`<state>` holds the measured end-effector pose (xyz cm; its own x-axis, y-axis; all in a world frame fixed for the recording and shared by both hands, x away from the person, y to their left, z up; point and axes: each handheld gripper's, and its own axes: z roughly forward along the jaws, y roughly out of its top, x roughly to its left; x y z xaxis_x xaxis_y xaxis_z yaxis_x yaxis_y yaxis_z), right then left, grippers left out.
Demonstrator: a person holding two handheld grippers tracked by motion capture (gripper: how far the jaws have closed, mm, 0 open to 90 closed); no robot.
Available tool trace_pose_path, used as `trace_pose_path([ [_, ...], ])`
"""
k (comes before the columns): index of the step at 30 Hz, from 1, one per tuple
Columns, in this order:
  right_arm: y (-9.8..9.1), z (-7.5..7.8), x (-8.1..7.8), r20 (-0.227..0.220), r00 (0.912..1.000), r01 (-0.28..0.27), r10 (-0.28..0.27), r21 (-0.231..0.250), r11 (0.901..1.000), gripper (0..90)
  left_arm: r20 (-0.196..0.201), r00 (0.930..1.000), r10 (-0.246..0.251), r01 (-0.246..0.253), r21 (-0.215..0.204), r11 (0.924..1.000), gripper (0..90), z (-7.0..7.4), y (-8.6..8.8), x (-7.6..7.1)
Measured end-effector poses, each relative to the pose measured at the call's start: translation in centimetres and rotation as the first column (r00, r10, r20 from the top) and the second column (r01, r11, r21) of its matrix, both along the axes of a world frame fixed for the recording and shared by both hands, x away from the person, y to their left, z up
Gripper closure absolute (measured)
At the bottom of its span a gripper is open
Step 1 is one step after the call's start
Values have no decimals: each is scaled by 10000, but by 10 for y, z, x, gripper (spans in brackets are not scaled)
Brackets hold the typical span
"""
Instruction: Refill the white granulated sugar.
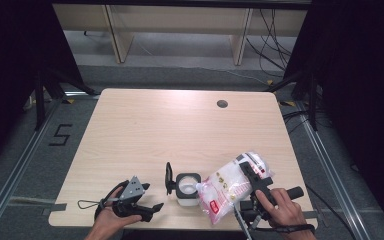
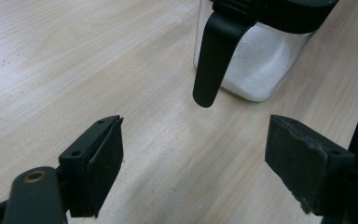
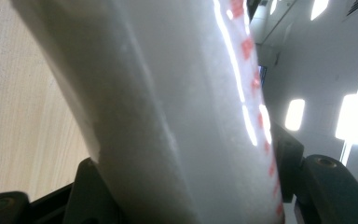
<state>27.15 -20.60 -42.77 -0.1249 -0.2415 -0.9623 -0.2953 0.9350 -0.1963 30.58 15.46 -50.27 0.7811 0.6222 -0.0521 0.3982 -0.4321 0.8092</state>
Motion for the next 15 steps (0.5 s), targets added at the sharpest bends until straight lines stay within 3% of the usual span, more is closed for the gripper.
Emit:
trace_pose_path([
  [5,0,-3,0,-44,10000,4,-3,240,9997,450,-22,10000,5,-6,-8,10000,188,0,0,0],
  [6,0,-3,0,-83,9999,75,-72,305,9995,450,-211,9996,202,-206,-212,9996,188,-1,-1,-2],
  [8,0,0,-1,-116,9998,181,-181,37,9998,450,-186,9997,180,-183,-184,9997,188,-1,-1,-1],
  [10,0,-1,0,0,10000,-38,38,57,10000,450,-178,9997,180,-182,-100,9998,188,0,-1,-1],
  [11,-1,-3,0,75,9999,-77,75,289,9996,450,-178,9997,176,-178,-105,9998,188,0,-1,-1],
  [14,1,1,-2,-13,10000,56,-56,78,10000,450,-169,9997,181,-183,-105,9998,188,0,-1,-1],
  [15,1,0,0,62,9999,-155,155,103,9998,450,-193,9996,190,-194,-206,9996,188,-1,-1,-2],
])
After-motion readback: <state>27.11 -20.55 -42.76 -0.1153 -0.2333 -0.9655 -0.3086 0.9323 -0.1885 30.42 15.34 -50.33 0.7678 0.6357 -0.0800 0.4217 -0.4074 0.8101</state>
